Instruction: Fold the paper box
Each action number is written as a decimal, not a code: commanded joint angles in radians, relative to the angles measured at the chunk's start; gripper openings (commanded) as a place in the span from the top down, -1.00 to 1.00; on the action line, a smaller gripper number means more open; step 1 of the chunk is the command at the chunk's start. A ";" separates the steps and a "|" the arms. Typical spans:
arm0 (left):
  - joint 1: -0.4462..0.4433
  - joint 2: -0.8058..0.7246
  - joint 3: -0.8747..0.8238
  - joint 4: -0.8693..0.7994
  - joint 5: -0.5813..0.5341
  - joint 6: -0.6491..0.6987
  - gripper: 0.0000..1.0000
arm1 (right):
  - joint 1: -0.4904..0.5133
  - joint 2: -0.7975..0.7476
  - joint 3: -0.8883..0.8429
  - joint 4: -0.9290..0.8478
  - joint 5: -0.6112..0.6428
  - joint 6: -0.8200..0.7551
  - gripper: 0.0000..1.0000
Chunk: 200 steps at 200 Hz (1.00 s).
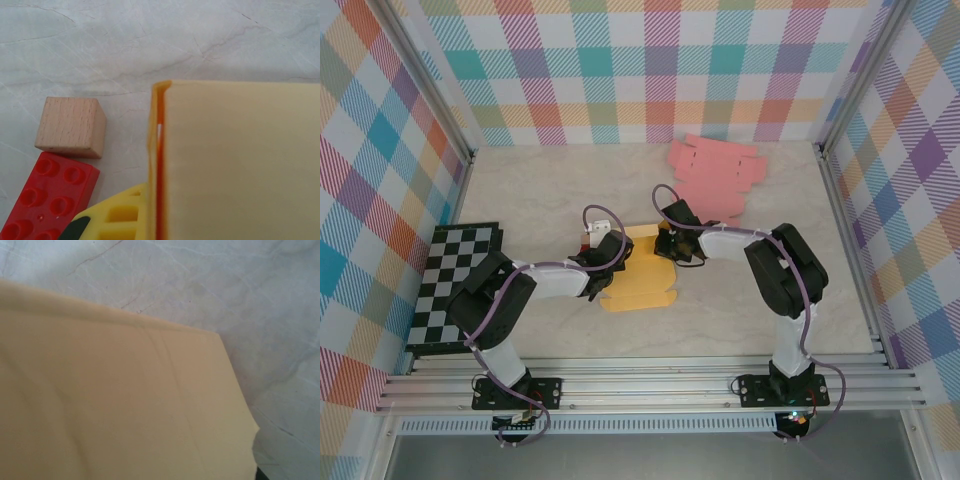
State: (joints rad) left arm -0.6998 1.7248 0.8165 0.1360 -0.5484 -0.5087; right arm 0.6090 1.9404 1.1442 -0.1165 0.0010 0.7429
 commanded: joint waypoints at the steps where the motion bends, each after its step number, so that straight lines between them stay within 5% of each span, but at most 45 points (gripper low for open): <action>1: -0.020 0.025 0.004 -0.031 0.050 -0.027 1.00 | 0.018 -0.055 -0.080 -0.059 -0.024 -0.028 0.72; 48: -0.017 0.010 -0.003 -0.041 0.038 -0.019 1.00 | -0.053 -0.303 -0.116 -0.201 -0.013 -0.302 0.50; 92: -0.017 0.004 -0.001 -0.042 0.040 -0.010 1.00 | -0.108 -0.460 -0.073 -0.327 0.084 -0.654 -0.11; 131: -0.017 0.001 0.004 -0.050 0.042 0.003 1.00 | -0.112 -0.368 0.081 -0.401 0.021 -0.940 -0.28; 200: -0.017 -0.003 0.012 -0.053 0.048 0.013 1.00 | -0.111 -0.119 0.319 -0.510 -0.068 -0.972 -0.22</action>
State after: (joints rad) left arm -0.7002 1.7245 0.8165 0.1345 -0.5442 -0.5049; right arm 0.4934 1.7710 1.4109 -0.5442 -0.0158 -0.1825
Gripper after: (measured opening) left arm 0.083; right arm 0.624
